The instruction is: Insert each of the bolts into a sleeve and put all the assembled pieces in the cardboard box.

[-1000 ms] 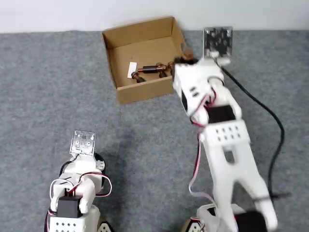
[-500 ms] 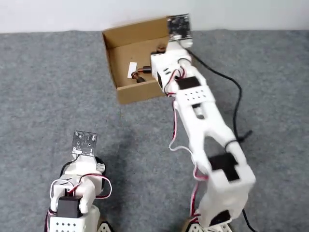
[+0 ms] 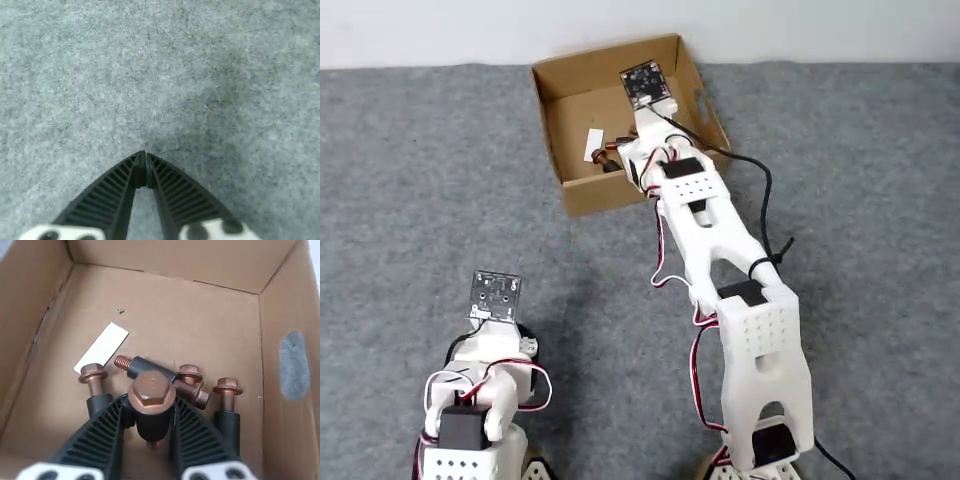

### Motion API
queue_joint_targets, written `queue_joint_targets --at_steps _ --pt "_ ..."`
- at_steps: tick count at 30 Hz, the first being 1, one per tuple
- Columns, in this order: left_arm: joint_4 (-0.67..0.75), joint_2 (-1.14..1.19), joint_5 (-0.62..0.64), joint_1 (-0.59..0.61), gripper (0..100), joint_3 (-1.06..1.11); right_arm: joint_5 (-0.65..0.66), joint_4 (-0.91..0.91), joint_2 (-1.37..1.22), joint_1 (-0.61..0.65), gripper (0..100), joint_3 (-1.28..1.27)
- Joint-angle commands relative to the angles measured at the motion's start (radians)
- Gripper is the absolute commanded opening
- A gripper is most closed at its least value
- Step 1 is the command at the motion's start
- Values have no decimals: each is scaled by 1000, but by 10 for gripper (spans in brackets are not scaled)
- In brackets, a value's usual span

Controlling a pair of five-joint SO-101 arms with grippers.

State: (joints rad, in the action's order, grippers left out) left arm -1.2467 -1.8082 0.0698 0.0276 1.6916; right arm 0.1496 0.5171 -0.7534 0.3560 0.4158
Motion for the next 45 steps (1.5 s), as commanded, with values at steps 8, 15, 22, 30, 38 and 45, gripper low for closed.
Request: queue_joint_targets --at_steps 8,15,22,30,38,45 --pt "-9 -11 3 3 8 -8 77 77 -77 107 135 40" --pt "-9 -11 3 3 8 -8 75 77 -65 128 67 55" --pt "-9 -11 3 3 8 -8 74 79 36 130 7 58" --pt "-9 -11 3 3 8 -8 54 363 245 124 8 57" --pt "-9 -11 3 3 8 -8 -124 618 470 93 8 51" --pt "-9 -11 5 0 8 -8 -345 871 668 65 8 51"
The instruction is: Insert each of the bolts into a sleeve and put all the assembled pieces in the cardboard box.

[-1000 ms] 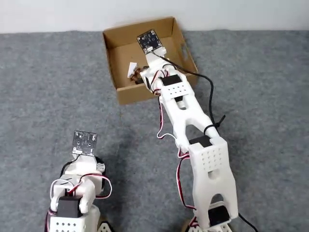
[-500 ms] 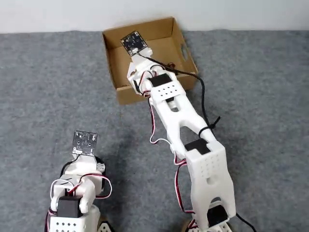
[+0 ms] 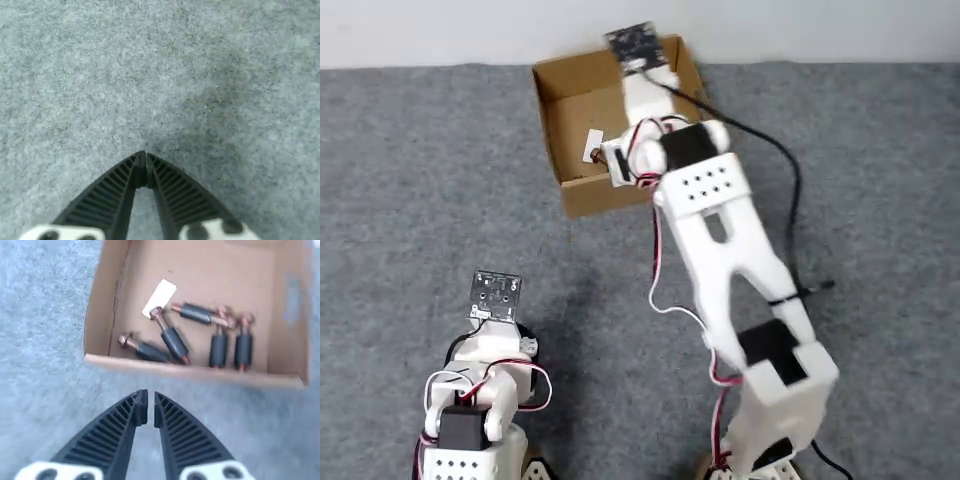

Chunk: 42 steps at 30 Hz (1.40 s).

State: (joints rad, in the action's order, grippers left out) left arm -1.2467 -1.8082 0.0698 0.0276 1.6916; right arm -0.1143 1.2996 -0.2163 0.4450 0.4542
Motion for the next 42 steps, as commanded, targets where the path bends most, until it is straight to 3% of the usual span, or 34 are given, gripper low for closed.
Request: queue_joint_targets --at_steps 1,6,13,20,35,42 --pt "-9 -11 5 -3 8 -8 -101 128 168 -35 8 12" --pt "-9 -11 6 -3 8 -8 -175 294 351 -88 8 11" --pt "-9 -11 6 -3 8 -8 -178 438 524 -211 8 3" --pt "-9 -11 6 -3 8 -8 -249 483 705 -383 8 -222" --pt "-9 -11 6 -3 8 -8 -239 170 1540 -469 10 -1206" --pt "-9 -11 6 -3 8 -8 -77 36 1830 -469 9 -1551"
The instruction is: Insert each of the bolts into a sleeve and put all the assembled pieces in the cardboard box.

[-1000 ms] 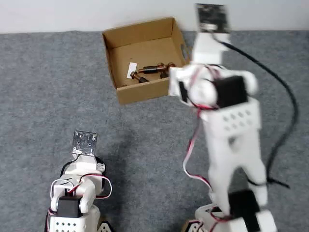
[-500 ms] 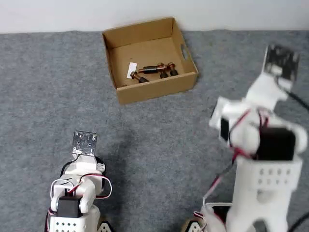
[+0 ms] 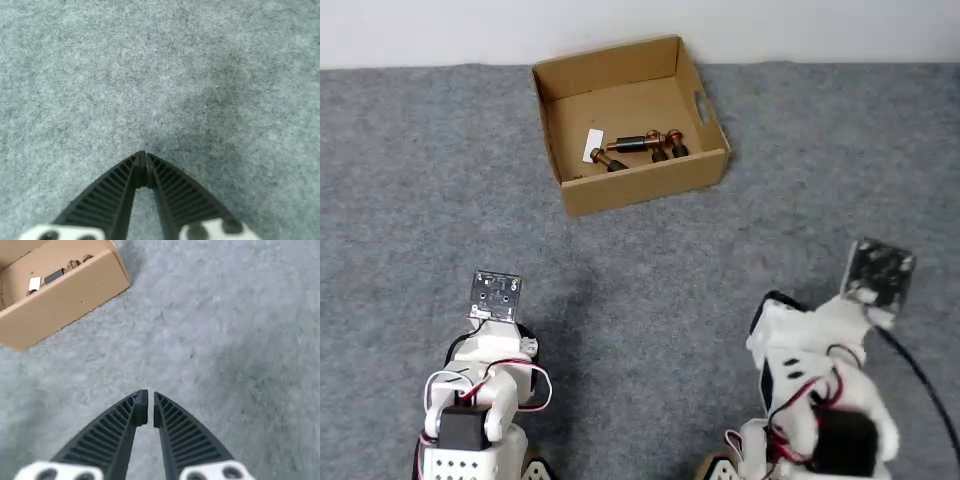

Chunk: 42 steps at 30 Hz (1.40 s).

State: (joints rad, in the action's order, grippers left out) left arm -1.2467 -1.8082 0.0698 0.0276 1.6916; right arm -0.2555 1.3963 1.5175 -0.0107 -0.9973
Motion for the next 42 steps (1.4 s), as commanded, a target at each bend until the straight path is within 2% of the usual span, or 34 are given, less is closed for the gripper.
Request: queue_joint_targets --at_steps 1,6,18,22,27,42 --pt "-9 -11 6 -3 8 -8 84 -79 131 -13 9 -149" --pt "-9 -11 6 -3 8 -8 157 -160 300 -15 9 -353" --pt "-9 -11 6 -3 8 -8 183 -248 297 -15 9 -684" --pt "-9 -11 6 -3 8 -8 183 -219 295 -15 9 -684" --pt "-9 -11 6 -3 8 -8 180 -91 294 -16 10 -684" --pt "-9 -11 6 -3 8 -8 181 -93 295 -10 9 -686"
